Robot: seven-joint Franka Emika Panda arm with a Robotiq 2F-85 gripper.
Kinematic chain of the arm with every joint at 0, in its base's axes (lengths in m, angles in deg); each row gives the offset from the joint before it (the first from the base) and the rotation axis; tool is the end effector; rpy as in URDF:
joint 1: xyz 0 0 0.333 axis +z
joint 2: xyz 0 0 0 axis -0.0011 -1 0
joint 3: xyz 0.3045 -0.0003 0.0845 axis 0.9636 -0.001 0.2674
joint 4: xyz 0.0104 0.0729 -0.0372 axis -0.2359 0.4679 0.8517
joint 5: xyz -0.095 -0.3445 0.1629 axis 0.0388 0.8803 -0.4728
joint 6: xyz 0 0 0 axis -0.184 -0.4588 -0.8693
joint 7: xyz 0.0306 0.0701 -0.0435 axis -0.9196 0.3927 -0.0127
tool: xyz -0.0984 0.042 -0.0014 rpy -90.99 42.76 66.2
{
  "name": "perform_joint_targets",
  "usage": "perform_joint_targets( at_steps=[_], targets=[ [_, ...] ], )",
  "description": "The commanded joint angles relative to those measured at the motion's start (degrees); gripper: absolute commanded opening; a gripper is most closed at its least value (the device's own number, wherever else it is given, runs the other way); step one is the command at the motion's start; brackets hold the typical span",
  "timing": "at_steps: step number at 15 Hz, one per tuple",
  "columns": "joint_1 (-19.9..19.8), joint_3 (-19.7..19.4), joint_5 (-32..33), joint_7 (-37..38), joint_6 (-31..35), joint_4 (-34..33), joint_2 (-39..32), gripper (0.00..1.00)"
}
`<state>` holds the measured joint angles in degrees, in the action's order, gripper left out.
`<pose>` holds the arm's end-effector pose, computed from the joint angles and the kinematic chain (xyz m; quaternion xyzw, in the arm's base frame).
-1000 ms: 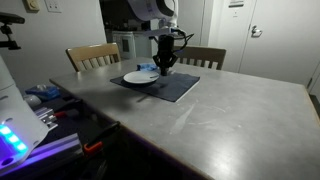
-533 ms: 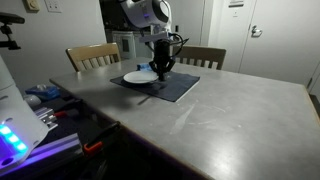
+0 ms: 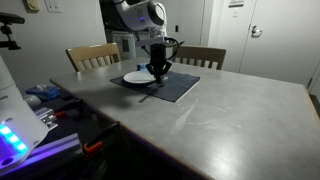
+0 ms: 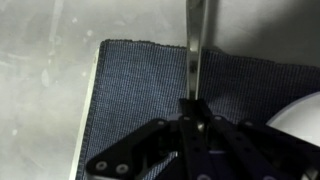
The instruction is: Put the silver fork on top of the white plate
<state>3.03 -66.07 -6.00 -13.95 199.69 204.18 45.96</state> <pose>0.5455 -0.0200 0.1613 0.9706 0.1176 -0.1722 0.1204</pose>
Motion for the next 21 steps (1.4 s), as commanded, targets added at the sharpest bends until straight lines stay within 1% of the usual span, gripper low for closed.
perform_joint_targets(
  at_steps=[1,6,10,13,17,21],
  targets=[
    [-1.1,0.0,-0.3,1.2,4.1,4.6,3.6,0.03],
    [-1.7,-0.1,-0.6,1.6,8.3,9.8,8.0,0.03],
    [-1.8,0.5,0.1,-1.5,7.8,12.0,10.7,0.03],
    [-1.2,0.7,2.0,-2.9,9.3,13.8,12.1,0.03],
    [-0.8,1.4,4.6,-5.0,11.5,14.7,12.6,0.03],
    [-0.5,2.3,5.2,-7.1,11.8,14.4,12.4,0.03]
  ],
)
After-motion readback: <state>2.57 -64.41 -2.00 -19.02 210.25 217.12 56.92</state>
